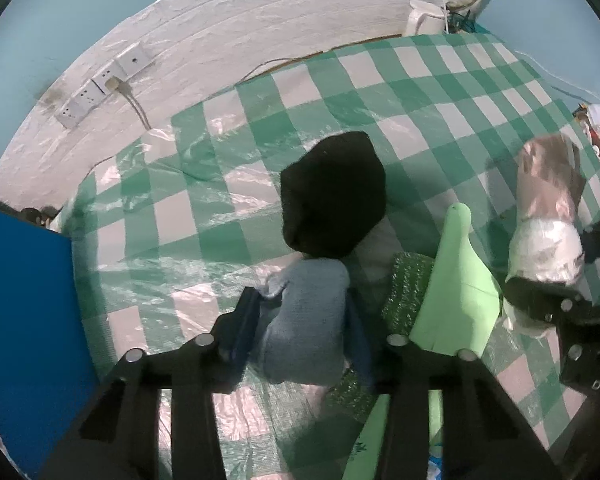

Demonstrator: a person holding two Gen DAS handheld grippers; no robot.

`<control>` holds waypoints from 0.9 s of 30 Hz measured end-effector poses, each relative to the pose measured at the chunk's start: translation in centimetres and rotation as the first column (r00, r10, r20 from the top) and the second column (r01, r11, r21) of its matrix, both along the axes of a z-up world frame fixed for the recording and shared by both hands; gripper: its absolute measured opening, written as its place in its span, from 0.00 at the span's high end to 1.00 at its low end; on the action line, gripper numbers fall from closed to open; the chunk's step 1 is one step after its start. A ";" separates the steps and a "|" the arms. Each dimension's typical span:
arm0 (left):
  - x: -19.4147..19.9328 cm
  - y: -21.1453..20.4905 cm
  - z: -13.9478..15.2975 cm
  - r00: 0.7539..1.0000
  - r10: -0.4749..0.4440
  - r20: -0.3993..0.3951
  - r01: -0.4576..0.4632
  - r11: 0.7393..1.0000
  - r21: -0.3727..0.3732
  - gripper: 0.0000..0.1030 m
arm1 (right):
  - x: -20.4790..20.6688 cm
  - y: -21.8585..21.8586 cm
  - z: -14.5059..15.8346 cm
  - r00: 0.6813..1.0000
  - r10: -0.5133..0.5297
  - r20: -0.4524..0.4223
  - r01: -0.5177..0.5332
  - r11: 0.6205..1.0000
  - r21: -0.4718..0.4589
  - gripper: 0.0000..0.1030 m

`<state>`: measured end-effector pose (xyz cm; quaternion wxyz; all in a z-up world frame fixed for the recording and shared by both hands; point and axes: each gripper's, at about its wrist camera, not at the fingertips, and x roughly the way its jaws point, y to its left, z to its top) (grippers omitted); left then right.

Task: Organize soft objects
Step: 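Grasp the grey sock with the left tool while the right tool grasps the silver-wrapped bundle, then lift the grey sock with the left tool while the right tool carries the bundle toward the box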

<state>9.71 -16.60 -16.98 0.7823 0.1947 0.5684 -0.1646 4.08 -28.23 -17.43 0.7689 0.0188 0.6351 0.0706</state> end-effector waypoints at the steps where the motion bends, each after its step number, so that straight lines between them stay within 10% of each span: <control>1: -0.1 -0.1 -0.1 1.000 -0.004 0.000 0.004 1.000 0.003 0.65 | 0.6 -0.5 0.5 1.000 0.001 0.001 -0.001 1.000 0.003 0.60; 27: -3.0 2.9 3.6 0.996 0.026 0.082 -0.024 0.999 -0.028 0.79 | -0.2 1.8 4.4 0.994 0.060 0.094 -0.059 0.998 -0.005 0.60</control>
